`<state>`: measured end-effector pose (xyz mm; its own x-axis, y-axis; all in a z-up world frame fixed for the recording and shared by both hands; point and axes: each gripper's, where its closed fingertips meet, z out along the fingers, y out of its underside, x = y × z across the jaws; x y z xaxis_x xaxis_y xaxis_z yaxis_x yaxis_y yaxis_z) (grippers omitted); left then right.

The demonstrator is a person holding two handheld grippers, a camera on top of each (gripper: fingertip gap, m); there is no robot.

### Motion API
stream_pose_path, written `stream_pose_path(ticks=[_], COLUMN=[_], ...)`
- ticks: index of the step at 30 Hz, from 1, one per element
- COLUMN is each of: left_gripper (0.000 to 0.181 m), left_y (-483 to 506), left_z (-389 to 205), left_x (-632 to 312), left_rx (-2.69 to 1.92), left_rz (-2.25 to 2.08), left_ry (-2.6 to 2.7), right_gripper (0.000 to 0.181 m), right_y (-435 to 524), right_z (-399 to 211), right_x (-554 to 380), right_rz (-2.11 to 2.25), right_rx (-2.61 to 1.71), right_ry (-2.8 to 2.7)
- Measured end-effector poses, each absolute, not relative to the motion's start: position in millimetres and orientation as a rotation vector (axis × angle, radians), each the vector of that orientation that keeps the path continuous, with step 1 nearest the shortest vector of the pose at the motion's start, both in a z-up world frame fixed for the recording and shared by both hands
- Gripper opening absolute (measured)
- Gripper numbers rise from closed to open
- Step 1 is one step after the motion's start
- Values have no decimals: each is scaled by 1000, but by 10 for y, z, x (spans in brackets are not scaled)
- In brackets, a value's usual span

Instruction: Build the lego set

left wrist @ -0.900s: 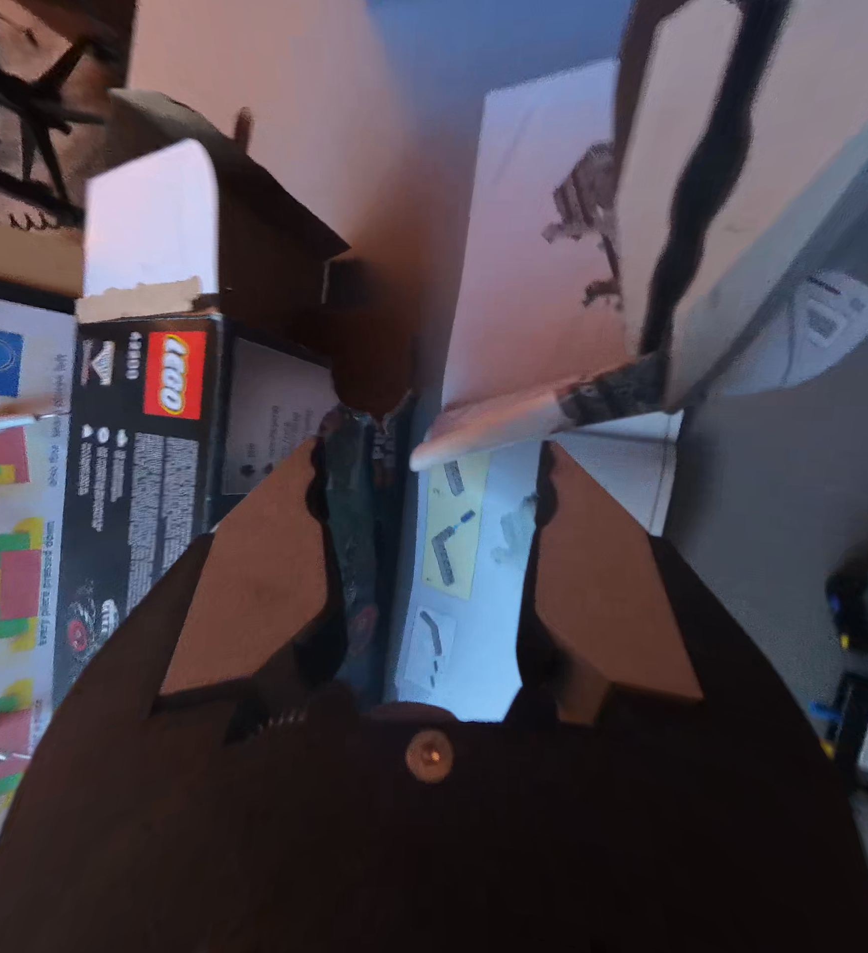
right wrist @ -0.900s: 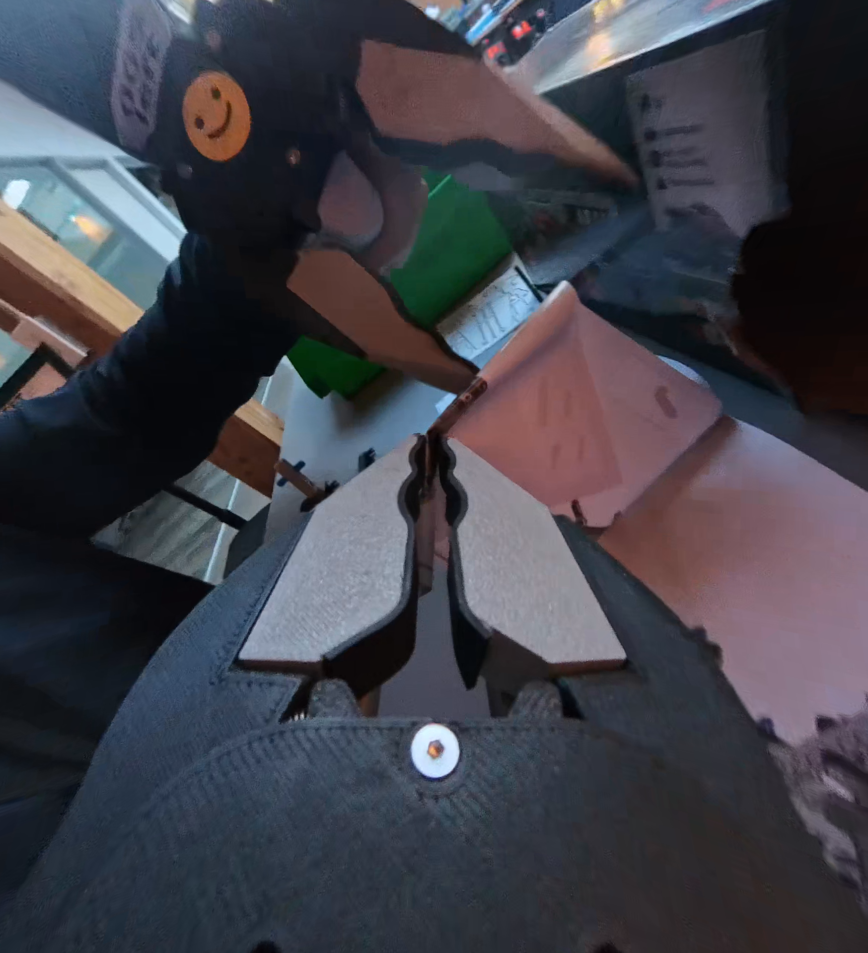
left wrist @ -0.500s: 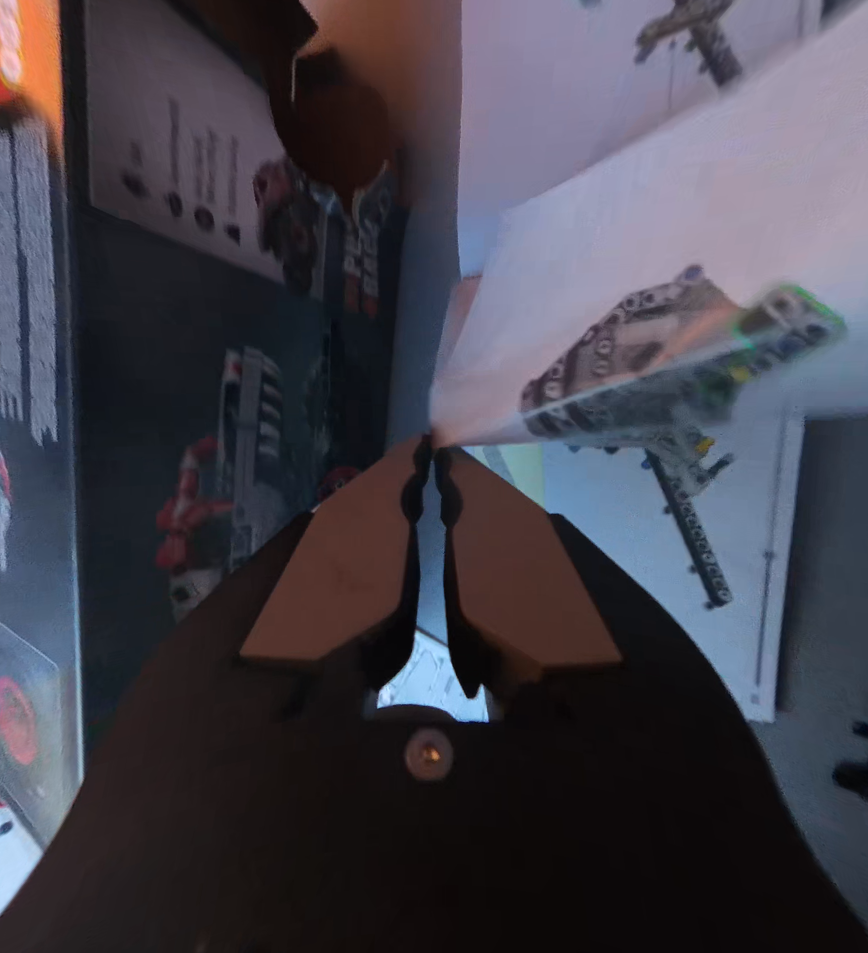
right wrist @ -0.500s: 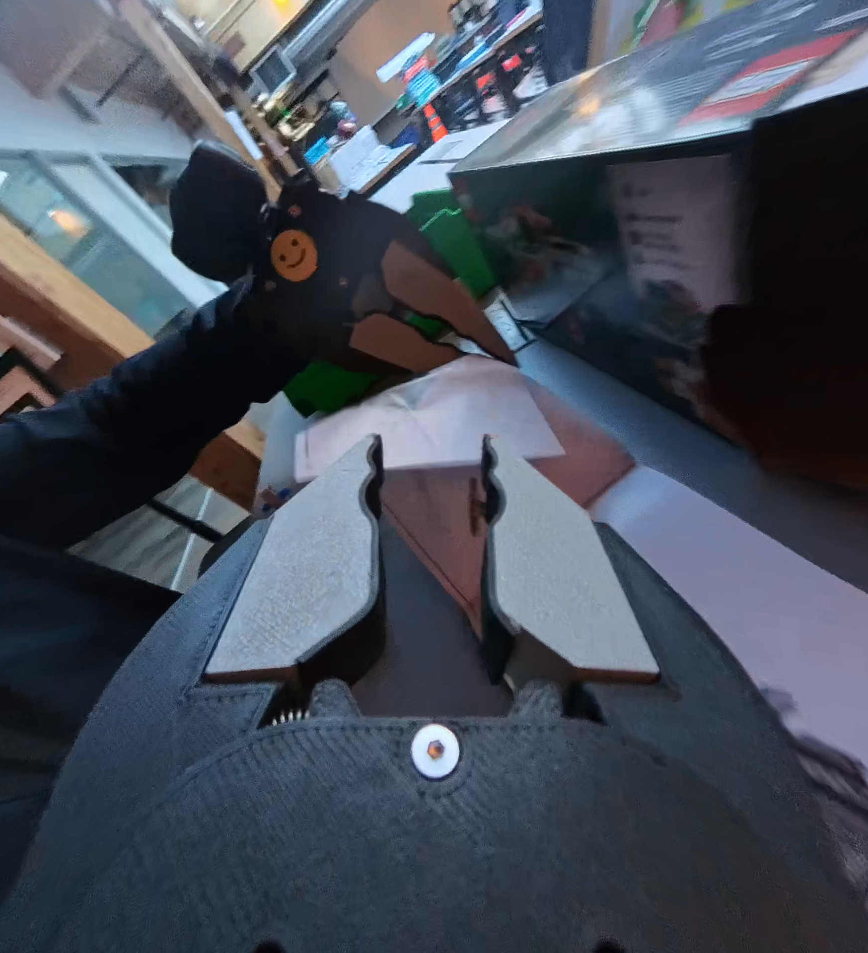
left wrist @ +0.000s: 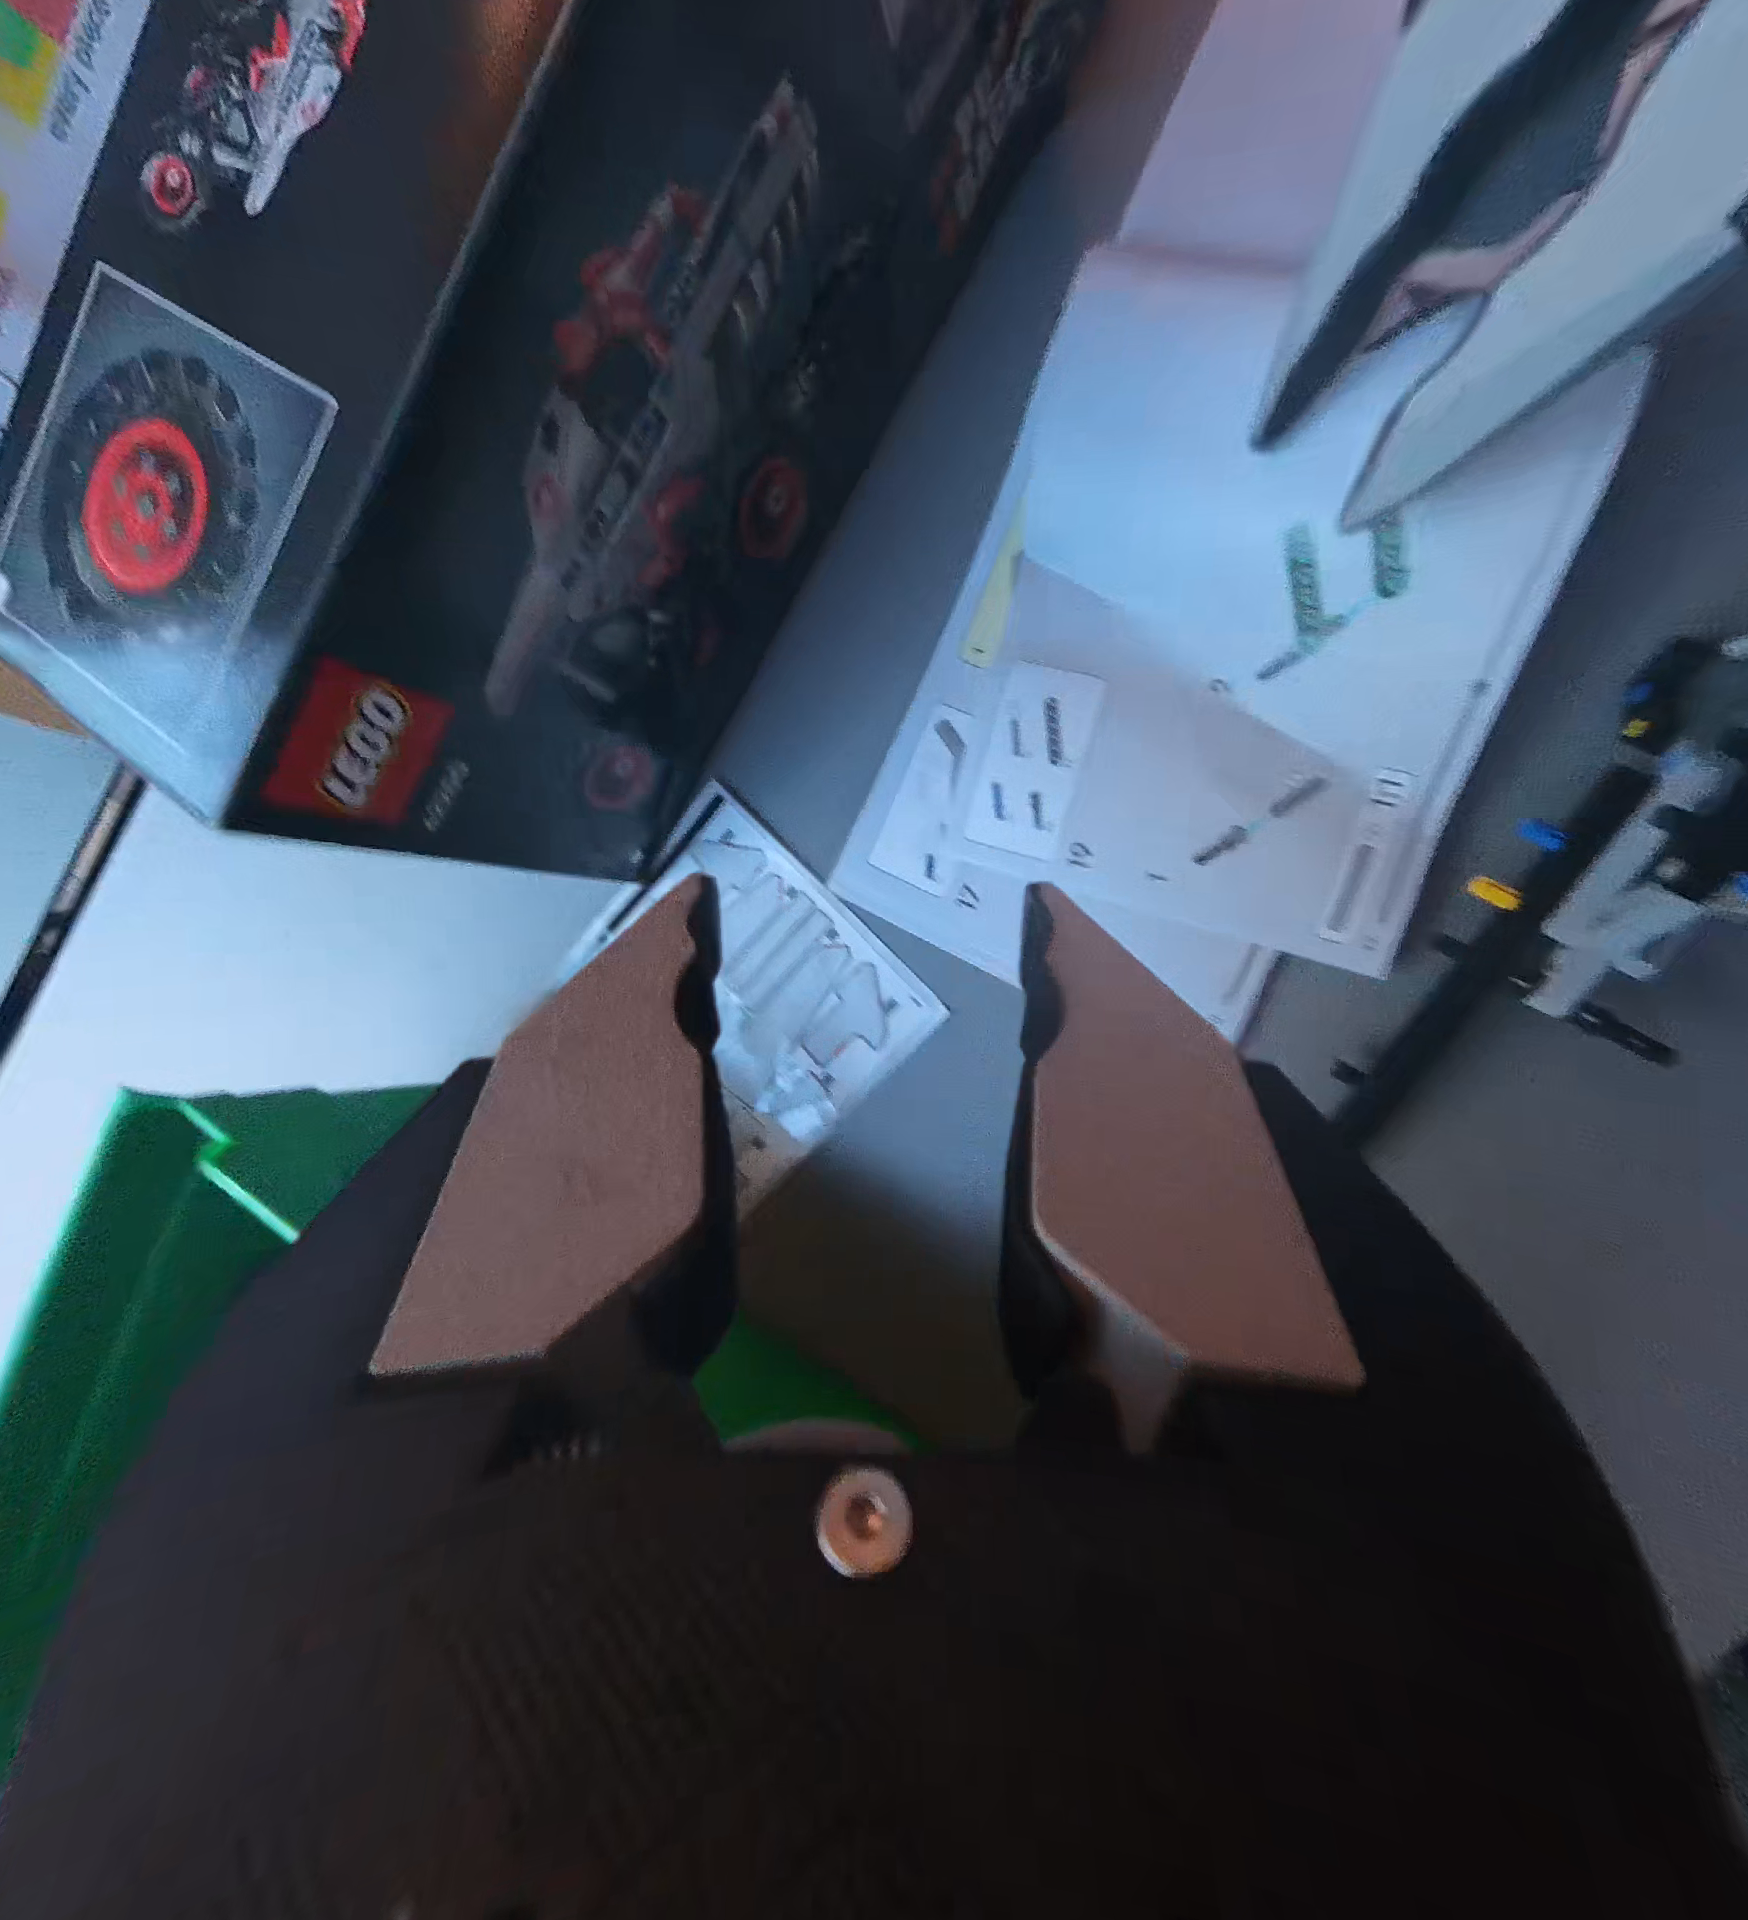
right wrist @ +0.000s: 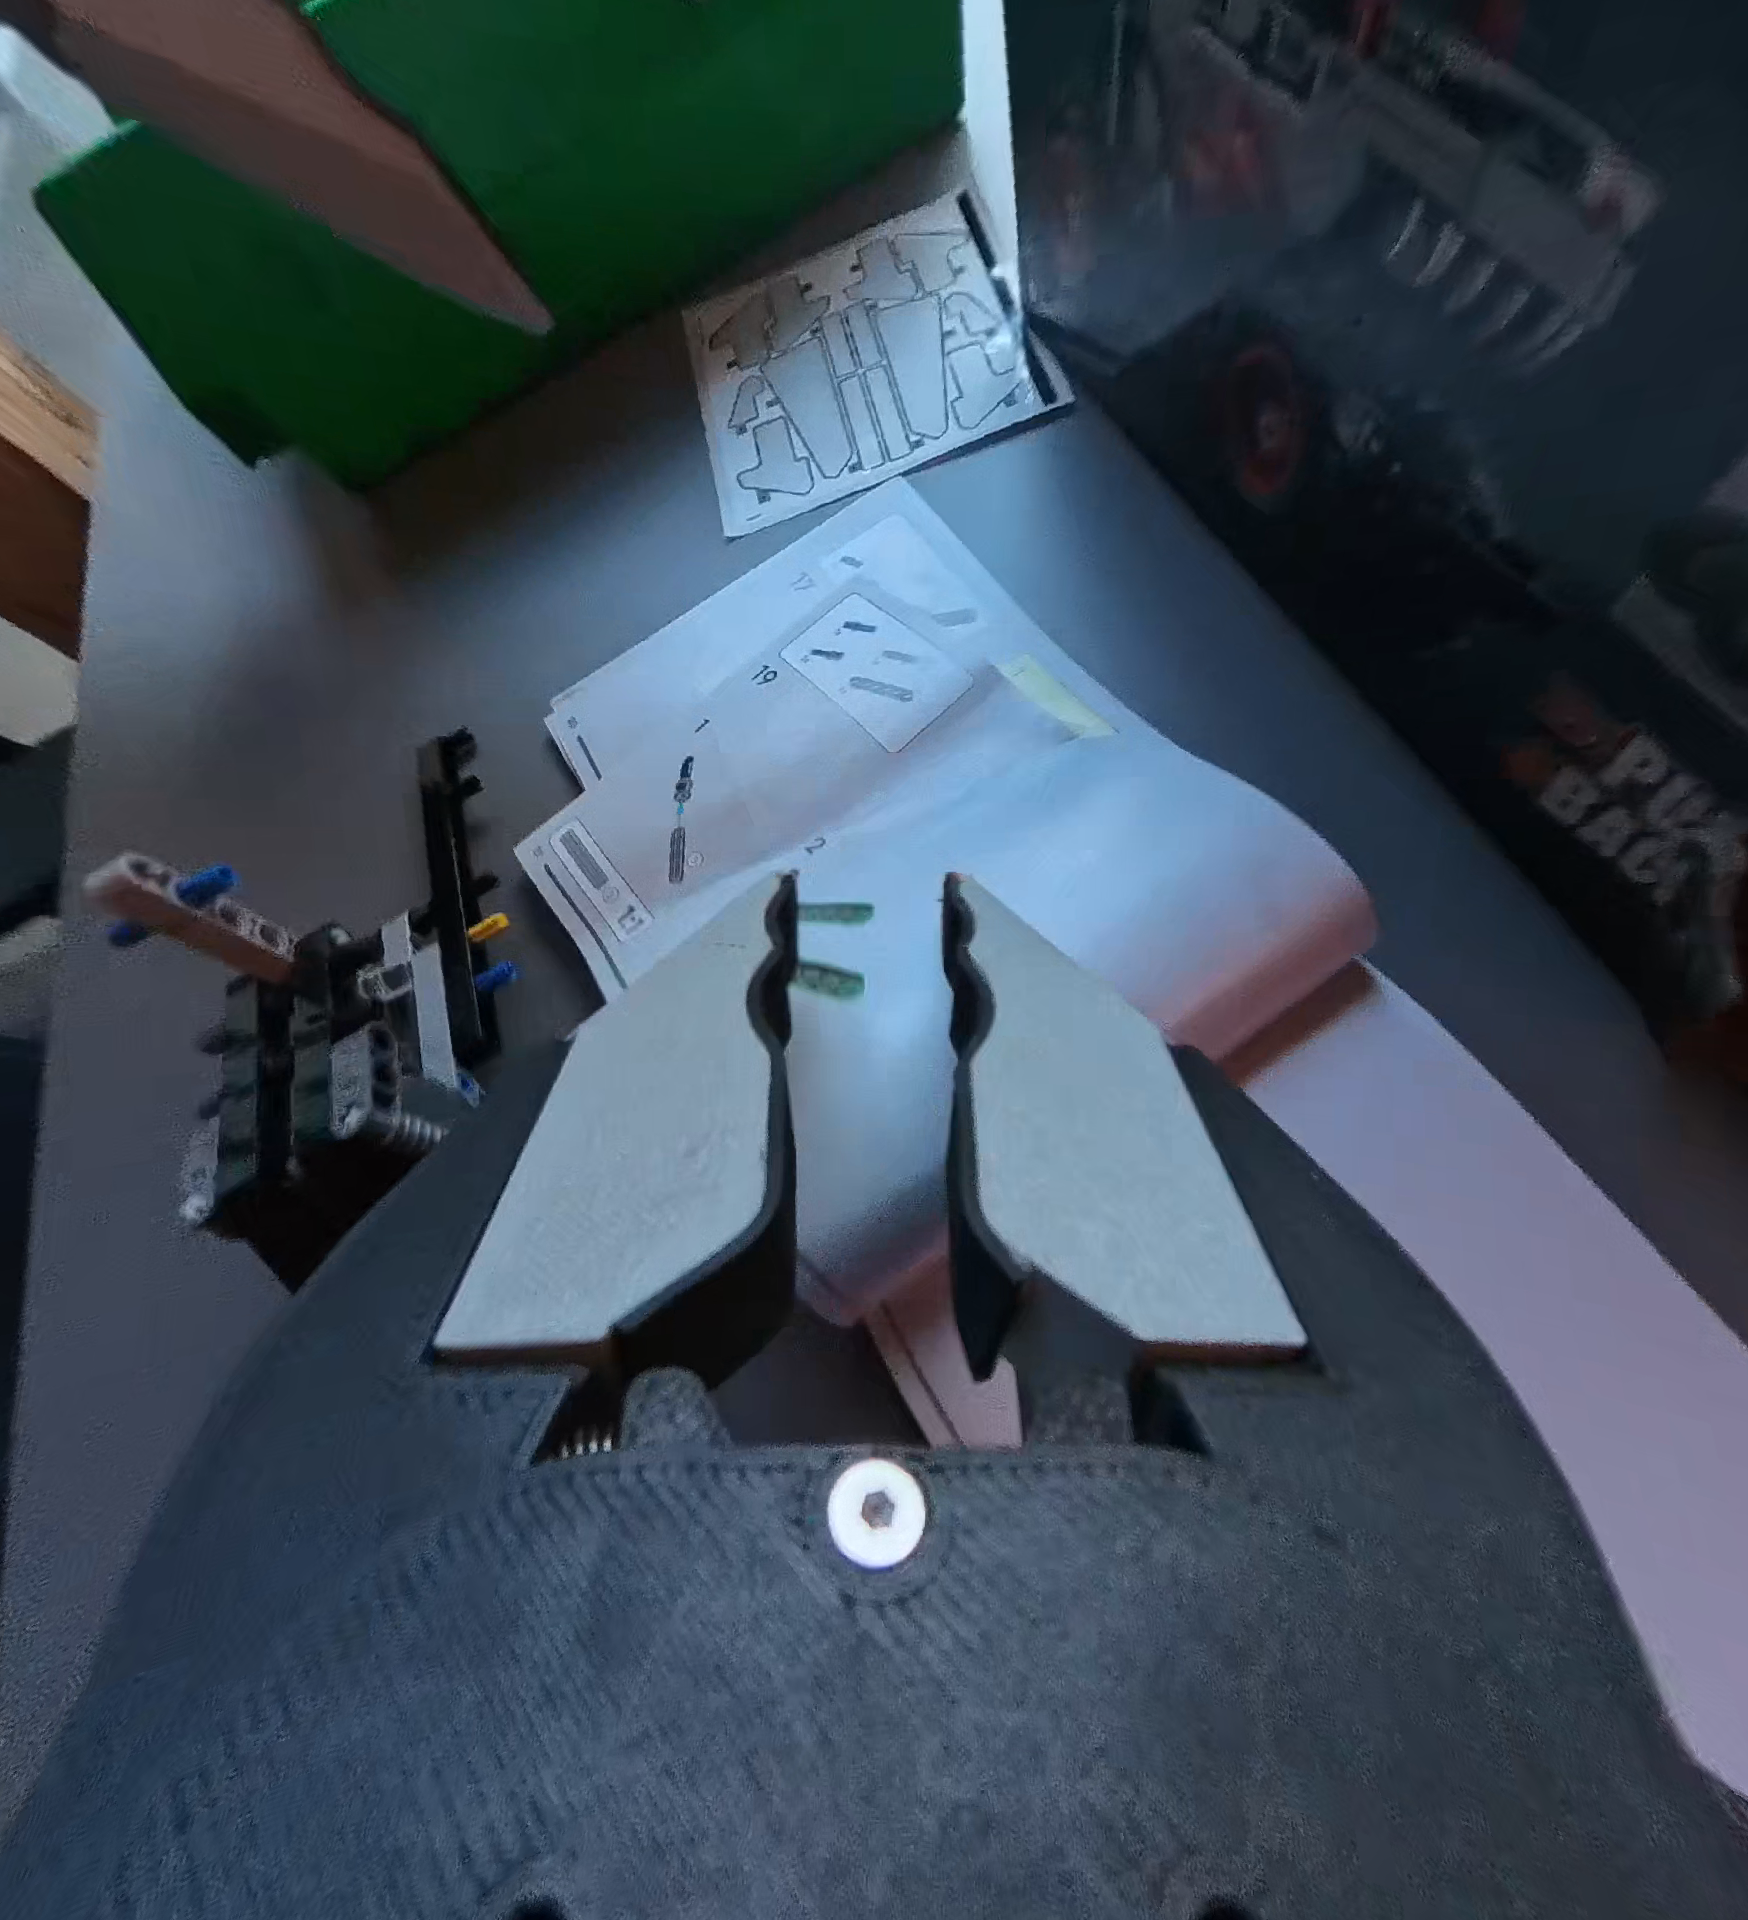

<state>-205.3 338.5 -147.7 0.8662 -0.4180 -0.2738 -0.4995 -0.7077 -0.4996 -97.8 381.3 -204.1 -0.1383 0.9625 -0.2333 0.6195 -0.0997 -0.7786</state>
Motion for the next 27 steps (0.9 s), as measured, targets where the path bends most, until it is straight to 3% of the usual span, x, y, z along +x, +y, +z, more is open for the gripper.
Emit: stream_pose_path(ticks=[1, 5, 8, 9, 15, 17, 22, 27], left_gripper=[58, 56, 53, 52, 48, 49, 49, 50], left_y=[3291, 2970, 2932, 2957, 3292, 3331, 3292, 3322], left_z=[-1483, -1737, -2008, -2078, -2065, -1998, -1962, -2039], left_x=[-2006, -1689, -1665, -1672, -1736, -1769, -1803, -1808], left_rx=[-2452, -2444, -2448, -2443, -2309, -2254, -2188, -2197], left_rz=[159, 6, 44, 44, 14, 11, -8, 54], left_ry=[649, 641, 618, 597, 423, 402, 382, 403], right_gripper=[35, 57, 77, 77, 35, 32, 51, 60], right_y=[3833, 3538, 3685, 3756, 4037, 3930, 3602, 3727], right_z=[-1995, -2033, -2256, -2269, -2330, -2319, -2255, -1391], right_x=[-928, -656, -511, -520, -902, -984, -952, -334], right_rz=[1101, 1179, 834, 758, 568, 656, 900, 965], right_rx=[-1688, -1537, -1458, -1422, -1512, -1510, -1514, -1613], right_ry=[-1761, -1935, -2010, -1984, -1861, -1871, -1970, -1713])
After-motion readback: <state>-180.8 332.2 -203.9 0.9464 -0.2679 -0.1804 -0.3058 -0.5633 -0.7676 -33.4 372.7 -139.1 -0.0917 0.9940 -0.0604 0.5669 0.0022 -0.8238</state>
